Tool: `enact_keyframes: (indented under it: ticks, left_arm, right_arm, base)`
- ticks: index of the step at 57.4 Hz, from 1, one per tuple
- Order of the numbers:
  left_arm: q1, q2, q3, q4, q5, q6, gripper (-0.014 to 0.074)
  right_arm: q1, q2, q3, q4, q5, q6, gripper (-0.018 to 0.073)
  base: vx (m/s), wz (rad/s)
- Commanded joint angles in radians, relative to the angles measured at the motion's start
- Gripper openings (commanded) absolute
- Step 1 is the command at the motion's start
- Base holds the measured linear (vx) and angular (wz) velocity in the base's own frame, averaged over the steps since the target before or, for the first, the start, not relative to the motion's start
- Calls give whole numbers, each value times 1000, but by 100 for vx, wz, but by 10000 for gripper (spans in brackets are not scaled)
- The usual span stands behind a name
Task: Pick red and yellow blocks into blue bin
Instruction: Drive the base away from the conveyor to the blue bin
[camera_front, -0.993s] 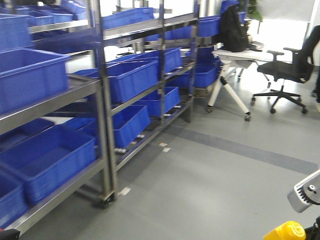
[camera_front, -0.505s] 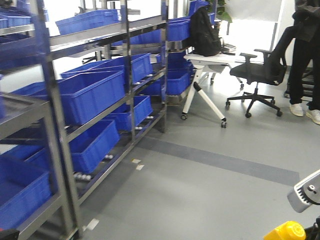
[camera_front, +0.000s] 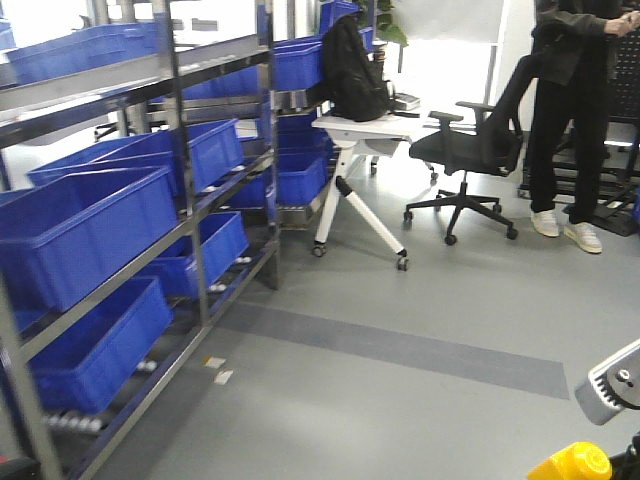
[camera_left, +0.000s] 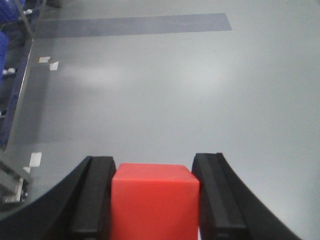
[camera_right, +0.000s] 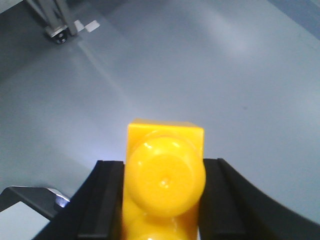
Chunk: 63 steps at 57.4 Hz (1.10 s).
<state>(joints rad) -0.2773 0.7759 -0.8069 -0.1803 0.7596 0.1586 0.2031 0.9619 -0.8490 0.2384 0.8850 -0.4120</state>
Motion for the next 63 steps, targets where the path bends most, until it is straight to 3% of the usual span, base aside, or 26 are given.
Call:
enact_keyframes:
  ticks: [1,23,63]
  left_arm:
    - [-7,-7,-28,-16,-68,-3,270]
    - [-7,-6,-28,-16,-69,-3,270]
    - [-7,-7,-28,-16,-69,-3,270]
  right_arm:
    - [-3,-13,-28,6,-53,-5,258]
    - [-3,-13,-28,6,-52,-5,258]
    - [-3,-13,-28,6,-52,-5,258]
  base:
    - [45,-17]
    - [42,13]
    - [28,61]
